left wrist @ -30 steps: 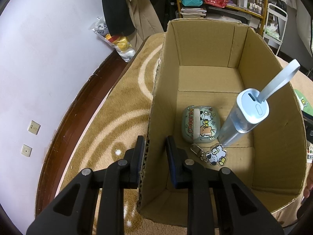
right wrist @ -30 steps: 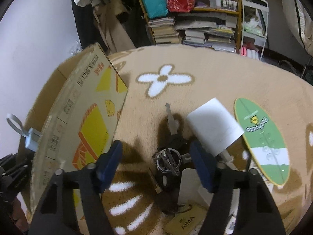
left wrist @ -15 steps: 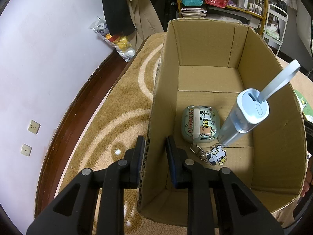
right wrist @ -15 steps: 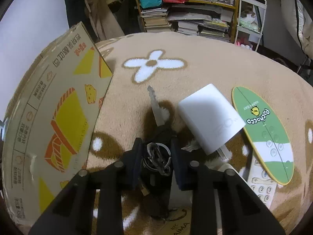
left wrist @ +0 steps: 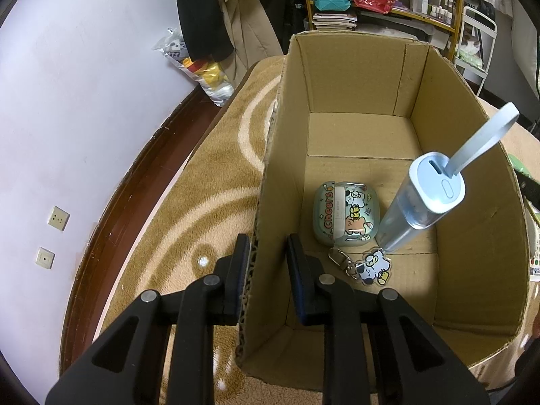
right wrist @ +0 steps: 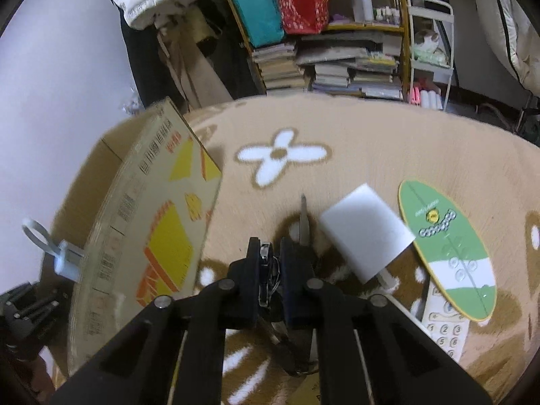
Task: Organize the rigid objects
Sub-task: 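Lift the keys with the right gripper and carry them over the box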
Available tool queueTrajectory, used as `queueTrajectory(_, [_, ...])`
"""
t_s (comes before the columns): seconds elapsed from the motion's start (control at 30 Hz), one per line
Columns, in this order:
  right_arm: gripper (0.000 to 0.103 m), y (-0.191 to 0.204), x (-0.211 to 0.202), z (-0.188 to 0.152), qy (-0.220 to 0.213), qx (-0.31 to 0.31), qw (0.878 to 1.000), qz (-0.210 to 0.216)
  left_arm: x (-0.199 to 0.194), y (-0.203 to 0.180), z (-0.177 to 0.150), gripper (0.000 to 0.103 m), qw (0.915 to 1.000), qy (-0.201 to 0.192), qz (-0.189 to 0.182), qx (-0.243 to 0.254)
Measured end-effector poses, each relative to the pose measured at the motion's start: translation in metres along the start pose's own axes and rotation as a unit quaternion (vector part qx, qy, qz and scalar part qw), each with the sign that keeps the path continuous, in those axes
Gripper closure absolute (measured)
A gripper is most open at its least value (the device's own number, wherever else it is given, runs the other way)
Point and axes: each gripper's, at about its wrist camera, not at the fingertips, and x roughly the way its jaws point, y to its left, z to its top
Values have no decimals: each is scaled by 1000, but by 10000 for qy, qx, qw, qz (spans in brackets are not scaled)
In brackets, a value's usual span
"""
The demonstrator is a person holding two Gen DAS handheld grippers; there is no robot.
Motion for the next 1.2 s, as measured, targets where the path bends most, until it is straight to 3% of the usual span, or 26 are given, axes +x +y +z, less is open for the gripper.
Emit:
queueTrajectory(0.43, [91,13,-43,21,-878,148,9959,178,-1,0,0,83,10000,-5,-11,-19])
queueTrajectory(0.7, [91,53,-101,39,-1804,-136,9810,706,-1,2,1,84,10000,-9,-24,-29])
queueTrajectory(0.9, [91,82,-120,39,-1968,-406,9744,1005,-1,1,1,84,10000,-7,-23,-35])
queueTrajectory(1.2, [91,103,-118,28,-1846,-603,9729,1255,-1,1,1,84,10000,-10,-24,-28])
